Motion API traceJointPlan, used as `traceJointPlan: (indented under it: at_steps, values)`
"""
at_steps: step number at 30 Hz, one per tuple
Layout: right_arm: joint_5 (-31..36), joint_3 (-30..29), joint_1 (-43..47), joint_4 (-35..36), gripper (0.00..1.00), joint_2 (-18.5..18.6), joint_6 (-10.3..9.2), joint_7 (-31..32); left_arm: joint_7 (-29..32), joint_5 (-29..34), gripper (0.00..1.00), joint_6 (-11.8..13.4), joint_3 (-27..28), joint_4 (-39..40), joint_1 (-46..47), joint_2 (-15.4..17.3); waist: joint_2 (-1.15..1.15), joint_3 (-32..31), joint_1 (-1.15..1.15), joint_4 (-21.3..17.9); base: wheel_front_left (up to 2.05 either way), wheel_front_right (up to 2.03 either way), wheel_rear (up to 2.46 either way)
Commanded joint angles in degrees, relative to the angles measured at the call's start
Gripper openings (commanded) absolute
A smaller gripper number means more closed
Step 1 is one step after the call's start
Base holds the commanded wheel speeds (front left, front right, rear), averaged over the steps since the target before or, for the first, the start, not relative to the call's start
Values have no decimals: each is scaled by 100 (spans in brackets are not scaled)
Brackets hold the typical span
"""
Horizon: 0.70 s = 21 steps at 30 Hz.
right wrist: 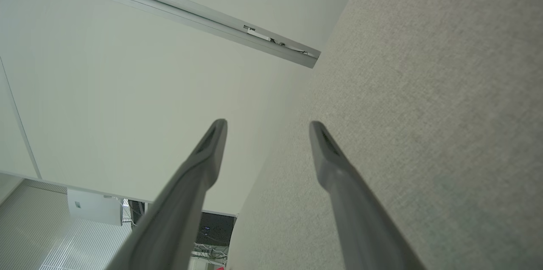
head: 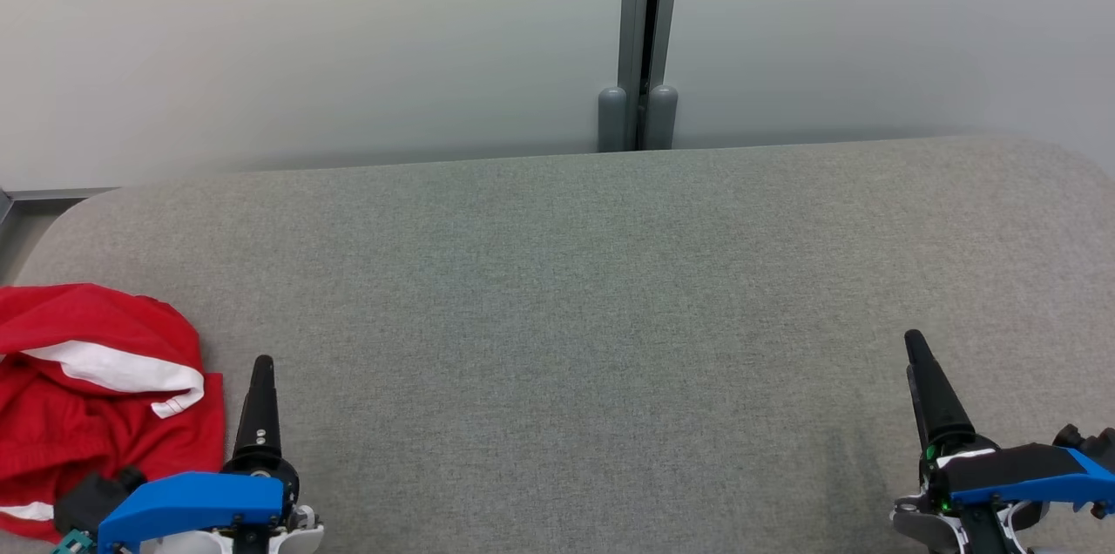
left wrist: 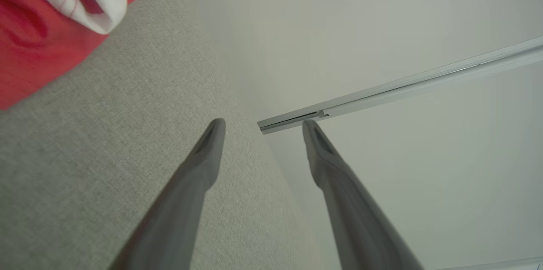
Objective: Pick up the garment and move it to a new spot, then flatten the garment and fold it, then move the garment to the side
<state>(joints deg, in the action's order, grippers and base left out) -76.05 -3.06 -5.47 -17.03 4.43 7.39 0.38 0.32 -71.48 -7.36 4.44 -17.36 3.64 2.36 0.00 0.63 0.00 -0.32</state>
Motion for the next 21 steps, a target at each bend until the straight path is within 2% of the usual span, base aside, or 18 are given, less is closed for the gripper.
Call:
traceJointPlan:
  at_steps: [1, 21]
  values:
    - [309, 75, -174, 54, 100, 93, 9, -79, -79, 326, 100, -6, -110, 105, 180, 52, 0, 5, 0, 0, 0, 0, 0]
    - [2443, 149, -112, -5, 100, 44, 11, -497, -495, 2518, 100, -2, -323, -23, 97, 64, 0, 10, 0, -25, 0, 0, 0]
